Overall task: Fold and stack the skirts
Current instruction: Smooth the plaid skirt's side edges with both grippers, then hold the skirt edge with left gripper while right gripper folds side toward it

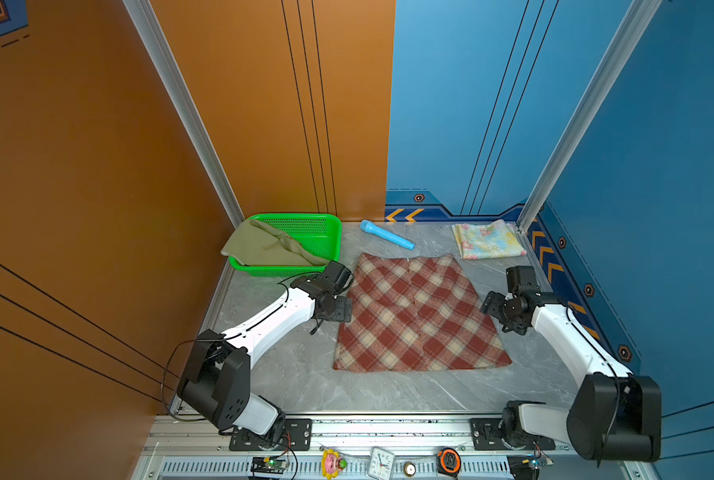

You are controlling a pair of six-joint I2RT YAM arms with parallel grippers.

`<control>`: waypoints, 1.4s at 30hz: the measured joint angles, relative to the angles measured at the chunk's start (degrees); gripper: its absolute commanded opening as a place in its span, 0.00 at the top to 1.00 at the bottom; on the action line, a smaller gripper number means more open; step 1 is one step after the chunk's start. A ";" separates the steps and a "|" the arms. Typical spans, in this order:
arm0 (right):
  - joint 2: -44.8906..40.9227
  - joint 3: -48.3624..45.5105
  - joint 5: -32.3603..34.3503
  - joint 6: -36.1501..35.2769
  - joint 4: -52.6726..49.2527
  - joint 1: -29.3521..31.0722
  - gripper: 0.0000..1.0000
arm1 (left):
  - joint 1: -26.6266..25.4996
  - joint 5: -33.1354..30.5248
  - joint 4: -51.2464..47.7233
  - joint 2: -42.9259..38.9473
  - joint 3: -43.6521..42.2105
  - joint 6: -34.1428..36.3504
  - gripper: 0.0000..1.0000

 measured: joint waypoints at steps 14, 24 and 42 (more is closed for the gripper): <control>0.74 -9.20 -7.78 1.68 -0.22 -9.09 0.30 | -2.21 1.77 2.27 3.63 -0.44 -1.07 0.05; 1.49 -10.82 -9.62 1.64 1.86 -9.14 1.00 | -0.28 6.03 5.22 4.13 -2.16 -2.95 0.13; -3.85 11.37 5.35 1.18 -2.40 31.54 1.00 | 1.60 12.04 13.60 0.22 -17.66 -7.89 0.79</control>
